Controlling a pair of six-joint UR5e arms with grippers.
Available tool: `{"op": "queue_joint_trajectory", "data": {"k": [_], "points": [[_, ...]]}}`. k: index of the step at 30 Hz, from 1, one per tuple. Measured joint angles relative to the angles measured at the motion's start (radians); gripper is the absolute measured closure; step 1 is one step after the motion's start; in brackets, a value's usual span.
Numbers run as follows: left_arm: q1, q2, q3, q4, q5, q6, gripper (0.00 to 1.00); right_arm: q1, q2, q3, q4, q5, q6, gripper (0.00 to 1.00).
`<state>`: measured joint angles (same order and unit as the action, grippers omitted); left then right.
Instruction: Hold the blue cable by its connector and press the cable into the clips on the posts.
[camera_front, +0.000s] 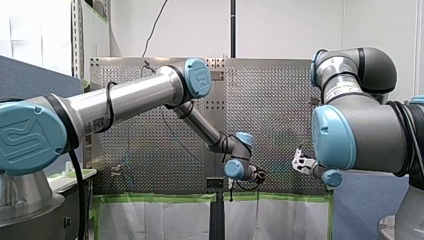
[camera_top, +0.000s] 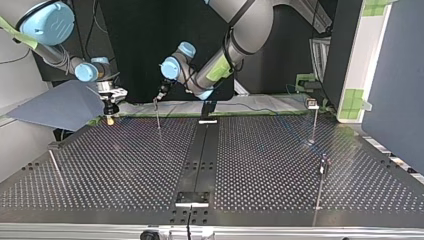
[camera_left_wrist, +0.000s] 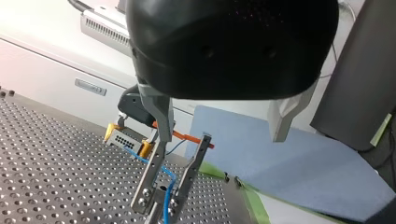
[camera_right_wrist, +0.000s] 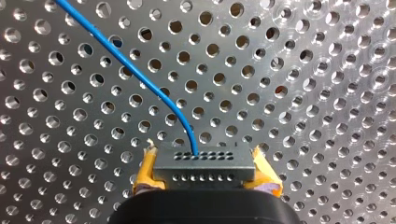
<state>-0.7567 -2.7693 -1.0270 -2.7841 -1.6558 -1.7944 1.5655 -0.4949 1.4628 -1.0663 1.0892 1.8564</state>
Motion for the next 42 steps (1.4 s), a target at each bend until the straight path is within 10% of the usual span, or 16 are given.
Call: {"op": "queue_joint_trajectory", "data": {"k": [19,42], "points": [[-0.005,-0.001,-0.024,0.131,-0.088,0.147,0.0,0.001,0.0,0.0,0.0,-0.004,0.0,1.0],[-0.02,-0.001,-0.023,0.139,-0.091,0.163,0.0,0.001,0.0,0.0,-0.002,-0.008,0.002,1.0]]}}
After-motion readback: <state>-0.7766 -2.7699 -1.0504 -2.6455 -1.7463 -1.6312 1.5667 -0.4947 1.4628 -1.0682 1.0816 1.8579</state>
